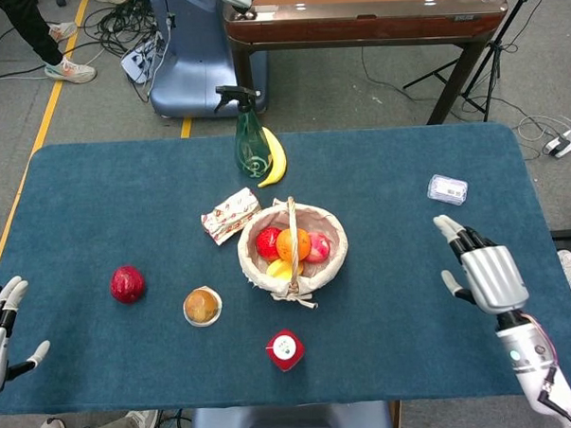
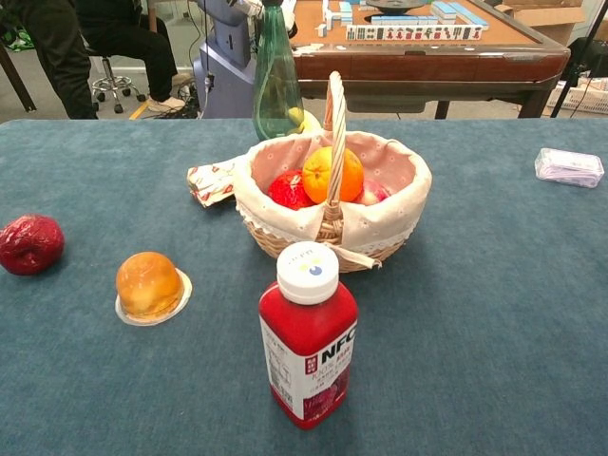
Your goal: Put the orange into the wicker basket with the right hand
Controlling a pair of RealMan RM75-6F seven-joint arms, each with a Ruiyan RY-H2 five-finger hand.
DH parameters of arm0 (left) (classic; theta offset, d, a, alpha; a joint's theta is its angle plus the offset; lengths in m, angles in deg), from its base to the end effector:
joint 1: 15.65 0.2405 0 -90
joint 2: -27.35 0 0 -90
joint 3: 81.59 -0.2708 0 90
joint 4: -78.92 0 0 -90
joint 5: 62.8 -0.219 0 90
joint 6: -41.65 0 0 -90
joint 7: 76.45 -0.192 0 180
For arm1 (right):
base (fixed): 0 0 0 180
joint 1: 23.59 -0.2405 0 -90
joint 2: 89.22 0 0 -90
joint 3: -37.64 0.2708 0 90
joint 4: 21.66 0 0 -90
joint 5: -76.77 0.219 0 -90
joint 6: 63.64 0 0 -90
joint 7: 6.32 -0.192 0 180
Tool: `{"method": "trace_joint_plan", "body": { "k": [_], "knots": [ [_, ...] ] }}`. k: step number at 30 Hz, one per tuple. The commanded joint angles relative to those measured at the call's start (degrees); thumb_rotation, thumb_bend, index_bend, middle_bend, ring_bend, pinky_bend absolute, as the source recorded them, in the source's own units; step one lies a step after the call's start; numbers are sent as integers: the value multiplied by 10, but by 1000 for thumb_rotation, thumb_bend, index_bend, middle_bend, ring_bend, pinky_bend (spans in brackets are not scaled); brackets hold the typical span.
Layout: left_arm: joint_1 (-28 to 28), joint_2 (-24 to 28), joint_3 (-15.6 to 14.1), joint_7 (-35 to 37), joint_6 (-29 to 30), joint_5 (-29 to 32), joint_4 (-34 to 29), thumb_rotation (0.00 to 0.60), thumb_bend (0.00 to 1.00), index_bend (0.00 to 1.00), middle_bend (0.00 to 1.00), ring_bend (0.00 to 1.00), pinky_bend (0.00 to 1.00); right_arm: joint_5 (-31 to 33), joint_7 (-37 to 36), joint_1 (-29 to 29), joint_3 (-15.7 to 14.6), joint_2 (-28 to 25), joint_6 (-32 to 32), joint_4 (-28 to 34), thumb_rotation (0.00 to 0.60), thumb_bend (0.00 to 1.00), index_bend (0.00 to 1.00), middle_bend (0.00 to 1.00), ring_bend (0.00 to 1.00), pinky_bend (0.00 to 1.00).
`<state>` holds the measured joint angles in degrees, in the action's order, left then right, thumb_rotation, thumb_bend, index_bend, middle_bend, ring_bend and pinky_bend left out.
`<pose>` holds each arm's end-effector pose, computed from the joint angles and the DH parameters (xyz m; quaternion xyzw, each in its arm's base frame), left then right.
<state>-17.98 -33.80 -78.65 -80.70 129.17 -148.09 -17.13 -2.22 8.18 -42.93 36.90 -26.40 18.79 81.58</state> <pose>-0.3264 0.2160 0.1766 -0.5860 -0.3718 -0.3691 0.6182 -0.2563 -0.2846 0.1337 0.6555 -0.3421 0.3771 0.5577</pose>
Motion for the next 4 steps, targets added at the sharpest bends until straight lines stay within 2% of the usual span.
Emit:
{"method": "trace_joint_plan", "body": {
  "k": [1, 4],
  "knots": [
    [-2, -1, 1, -2, -2, 0, -1, 600, 246, 40, 0, 0, 40, -28, -23, 44, -21, -18, 45, -14, 600, 357, 0, 158, 186, 483],
    [-4, -2, 1, -5, -4, 0, -2, 600, 246, 40, 0, 0, 40, -40, -34, 74, -28, -23, 75, -23, 600, 357, 0, 168, 190, 483]
  ]
}}
